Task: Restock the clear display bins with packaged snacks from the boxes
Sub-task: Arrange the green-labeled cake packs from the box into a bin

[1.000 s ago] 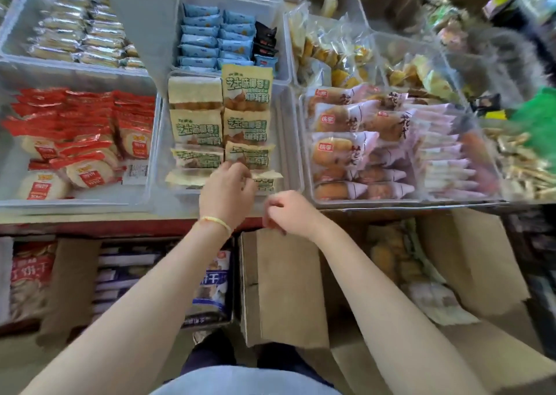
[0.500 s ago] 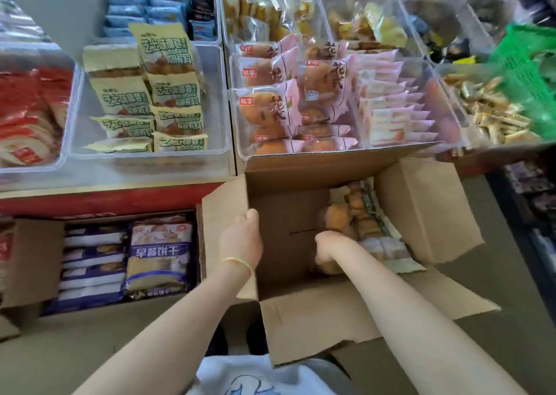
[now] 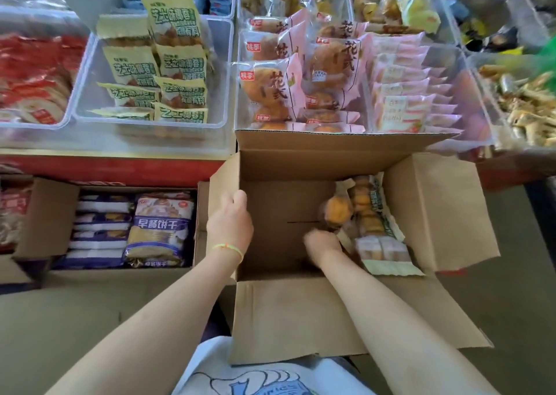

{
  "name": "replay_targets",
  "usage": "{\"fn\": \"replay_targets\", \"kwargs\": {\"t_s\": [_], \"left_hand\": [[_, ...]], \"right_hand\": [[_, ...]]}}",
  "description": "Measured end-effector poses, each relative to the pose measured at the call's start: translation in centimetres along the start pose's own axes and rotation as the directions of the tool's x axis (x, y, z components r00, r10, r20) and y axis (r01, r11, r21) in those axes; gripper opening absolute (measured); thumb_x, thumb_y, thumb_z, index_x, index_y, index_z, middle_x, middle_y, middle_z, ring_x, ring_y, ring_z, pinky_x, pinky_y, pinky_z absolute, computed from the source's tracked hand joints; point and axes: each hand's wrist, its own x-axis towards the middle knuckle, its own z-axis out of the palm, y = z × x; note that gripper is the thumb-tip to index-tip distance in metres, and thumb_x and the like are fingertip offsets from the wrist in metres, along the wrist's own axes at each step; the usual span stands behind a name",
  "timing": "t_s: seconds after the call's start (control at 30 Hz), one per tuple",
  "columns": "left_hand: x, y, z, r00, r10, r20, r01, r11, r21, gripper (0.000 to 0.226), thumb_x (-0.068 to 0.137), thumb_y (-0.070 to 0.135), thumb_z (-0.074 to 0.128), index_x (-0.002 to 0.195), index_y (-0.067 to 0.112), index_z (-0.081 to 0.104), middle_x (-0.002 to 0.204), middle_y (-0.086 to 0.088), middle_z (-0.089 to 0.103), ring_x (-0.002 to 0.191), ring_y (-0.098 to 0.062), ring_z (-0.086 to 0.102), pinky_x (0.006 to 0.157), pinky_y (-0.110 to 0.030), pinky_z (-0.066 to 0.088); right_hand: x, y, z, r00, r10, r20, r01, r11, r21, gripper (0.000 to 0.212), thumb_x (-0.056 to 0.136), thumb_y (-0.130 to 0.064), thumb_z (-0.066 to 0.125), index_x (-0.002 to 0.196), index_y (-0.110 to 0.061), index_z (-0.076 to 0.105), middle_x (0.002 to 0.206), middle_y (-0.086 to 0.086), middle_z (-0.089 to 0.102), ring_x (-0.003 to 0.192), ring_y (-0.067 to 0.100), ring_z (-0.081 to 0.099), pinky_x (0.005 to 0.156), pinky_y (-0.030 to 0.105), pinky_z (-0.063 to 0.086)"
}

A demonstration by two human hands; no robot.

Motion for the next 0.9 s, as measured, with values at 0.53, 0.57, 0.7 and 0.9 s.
{"fn": "replay_targets", "kwargs": {"t_s": [0.53,0.57,0.7,0.9], "left_hand": [[1.4,-1.5,-6.8,0.925,-0.058,0.375,0.363,0.42,-0.832,0.034,0.092,0.045,0.063,0.105,0.015,0.06,0.1,-0.009,0.068,0.085,-0.02,0.065,0.073,-0.035,0.054],[1.3,-1.5,-7.9,0.927,0.019,0.374,0.34,0.374,-0.863,0.043,0.087,0.054,0.064,0.114,0.02,0.06,0.111,-0.006,0.068,0.096,-0.019,0.067,0.083,-0.039,0.056],[1.6,-1.0,-10.9,0.841,0.356,0.407,0.411,0.068,-0.909,0.063,0.079,0.052,0.066,0.134,0.026,0.052,0.126,-0.01,0.064,0.115,-0.029,0.063,0.092,-0.051,0.052],[3.2,-4.6,-13.5,0.787,0.392,0.476,0.552,-0.104,-0.827,0.058,0.086,0.035,0.067,0.131,0.003,0.052,0.126,-0.02,0.062,0.113,-0.036,0.061,0.1,-0.05,0.047]], "right_hand": [[-7.2,1.2,-10.0,0.95,0.168,-0.262,0.304,-0.317,0.898,0.019,0.104,-0.015,0.047,0.105,-0.019,0.066,0.104,0.008,0.074,0.099,0.027,0.069,0.087,0.046,0.055],[-7.9,0.8,-10.9,0.952,0.154,-0.264,0.303,-0.374,0.877,0.022,0.104,-0.013,0.046,0.108,-0.02,0.067,0.103,0.008,0.075,0.094,0.026,0.07,0.084,0.044,0.056],[-9.5,-1.7,-13.9,0.948,0.077,-0.308,0.312,-0.402,0.861,0.025,0.098,-0.005,0.049,0.112,-0.017,0.067,0.105,0.015,0.073,0.088,0.027,0.07,0.075,0.041,0.056],[-9.0,-5.5,-16.1,0.977,0.037,-0.212,0.208,-0.409,0.888,0.027,0.102,-0.018,0.053,0.124,-0.005,0.062,0.107,0.021,0.07,0.093,0.037,0.068,0.086,0.048,0.056]]}}
